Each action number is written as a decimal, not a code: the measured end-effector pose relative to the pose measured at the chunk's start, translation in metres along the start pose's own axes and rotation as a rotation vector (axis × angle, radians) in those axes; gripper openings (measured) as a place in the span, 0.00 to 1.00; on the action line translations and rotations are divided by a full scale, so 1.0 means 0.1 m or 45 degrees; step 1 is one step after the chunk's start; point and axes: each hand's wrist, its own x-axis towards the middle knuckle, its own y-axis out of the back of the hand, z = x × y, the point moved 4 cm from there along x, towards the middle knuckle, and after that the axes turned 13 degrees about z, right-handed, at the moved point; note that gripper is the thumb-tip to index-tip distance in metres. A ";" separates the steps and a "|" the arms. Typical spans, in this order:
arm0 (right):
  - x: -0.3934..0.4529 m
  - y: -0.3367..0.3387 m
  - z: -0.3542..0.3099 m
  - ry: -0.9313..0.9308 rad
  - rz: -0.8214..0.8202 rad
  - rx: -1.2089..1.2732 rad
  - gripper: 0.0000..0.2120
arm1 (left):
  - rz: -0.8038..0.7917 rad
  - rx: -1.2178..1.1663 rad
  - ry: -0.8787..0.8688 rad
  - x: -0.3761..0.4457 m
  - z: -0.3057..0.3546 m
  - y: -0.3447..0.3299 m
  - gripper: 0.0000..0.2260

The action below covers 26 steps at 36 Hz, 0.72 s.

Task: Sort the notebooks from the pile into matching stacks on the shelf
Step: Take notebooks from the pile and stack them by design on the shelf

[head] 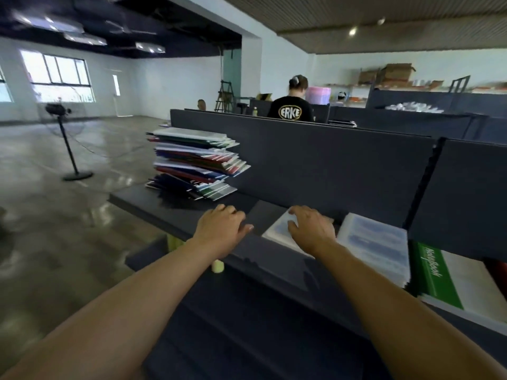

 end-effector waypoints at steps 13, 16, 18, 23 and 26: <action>0.84 -0.24 -1.23 0.174 0.090 -0.128 0.18 | 0.062 0.048 0.087 0.18 -1.38 -0.02 0.19; 1.02 -0.23 -1.36 0.199 0.139 -0.144 0.17 | 0.094 0.055 0.082 0.32 -1.53 -0.02 0.18; 1.18 -0.25 -1.45 0.222 0.177 -0.149 0.17 | 0.162 0.044 0.086 0.45 -1.65 0.00 0.17; 1.58 -0.29 -1.59 0.248 0.219 -0.128 0.17 | 0.327 0.029 0.104 0.79 -1.90 0.09 0.15; 1.81 -0.34 -1.66 0.253 0.220 -0.121 0.18 | 0.362 0.044 0.152 0.99 -2.02 0.13 0.17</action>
